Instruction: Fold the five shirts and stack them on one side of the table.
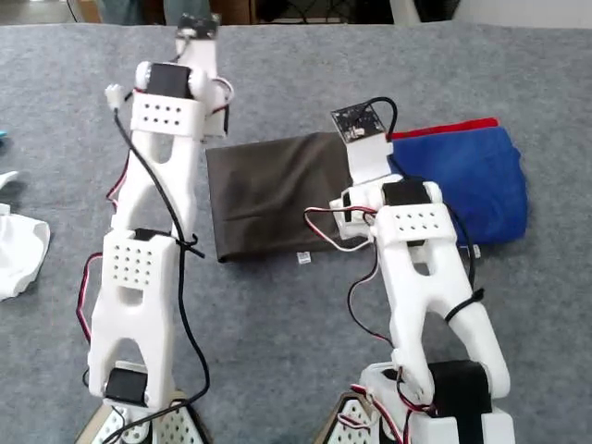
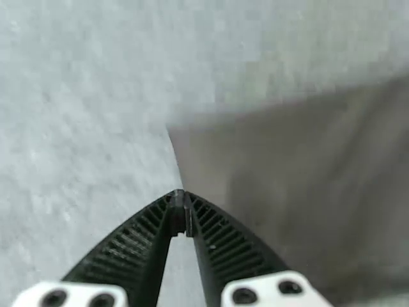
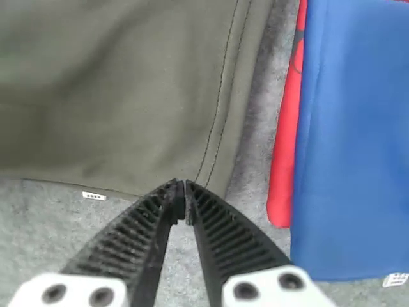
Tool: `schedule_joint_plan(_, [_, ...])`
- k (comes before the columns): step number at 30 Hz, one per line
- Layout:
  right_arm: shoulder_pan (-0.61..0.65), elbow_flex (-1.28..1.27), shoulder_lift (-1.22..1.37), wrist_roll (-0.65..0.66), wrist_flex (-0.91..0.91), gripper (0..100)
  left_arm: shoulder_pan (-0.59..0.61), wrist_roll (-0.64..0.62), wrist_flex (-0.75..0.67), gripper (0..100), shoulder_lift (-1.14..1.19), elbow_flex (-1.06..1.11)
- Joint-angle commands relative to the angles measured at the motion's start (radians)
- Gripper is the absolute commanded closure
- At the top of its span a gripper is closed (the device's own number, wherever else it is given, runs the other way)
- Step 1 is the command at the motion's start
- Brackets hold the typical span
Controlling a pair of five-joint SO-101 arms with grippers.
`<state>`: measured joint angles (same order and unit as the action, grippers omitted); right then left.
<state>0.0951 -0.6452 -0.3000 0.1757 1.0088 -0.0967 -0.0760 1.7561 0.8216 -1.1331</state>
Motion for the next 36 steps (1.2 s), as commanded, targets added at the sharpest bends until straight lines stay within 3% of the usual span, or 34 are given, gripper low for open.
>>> schedule_joint_plan(1, [0.023,-0.002,-0.007,-0.037,-0.023,98.4,-0.024,0.008,-0.025,97,-0.103,0.165])
schedule_joint_plan(4, [0.023,-0.008,-0.007,-0.051,-0.052,98.4,-0.028,0.005,-0.029,97,-0.129,0.137])
schedule_joint_plan(7, [0.021,-0.018,-0.005,-0.052,-0.069,98.4,-0.041,-0.031,-0.12,97,-0.089,0.153])
schedule_joint_plan(16, [0.017,-0.24,-0.005,-0.052,-0.322,98.4,-0.019,-0.095,-0.255,97,0.072,0.091])
schedule_joint_plan(23, [0.017,-0.38,-0.005,-0.046,-0.445,98.4,0.024,-0.107,-0.267,97,0.17,0.024])
schedule_joint_plan(31, [0.015,-0.361,-0.013,-0.044,-0.414,98.4,0.047,-0.107,-0.264,97,0.181,-0.002])
schedule_joint_plan(36, [-0.002,-0.062,-0.007,-0.052,-0.077,98.4,0.081,-0.054,-0.13,97,0.167,-0.12])
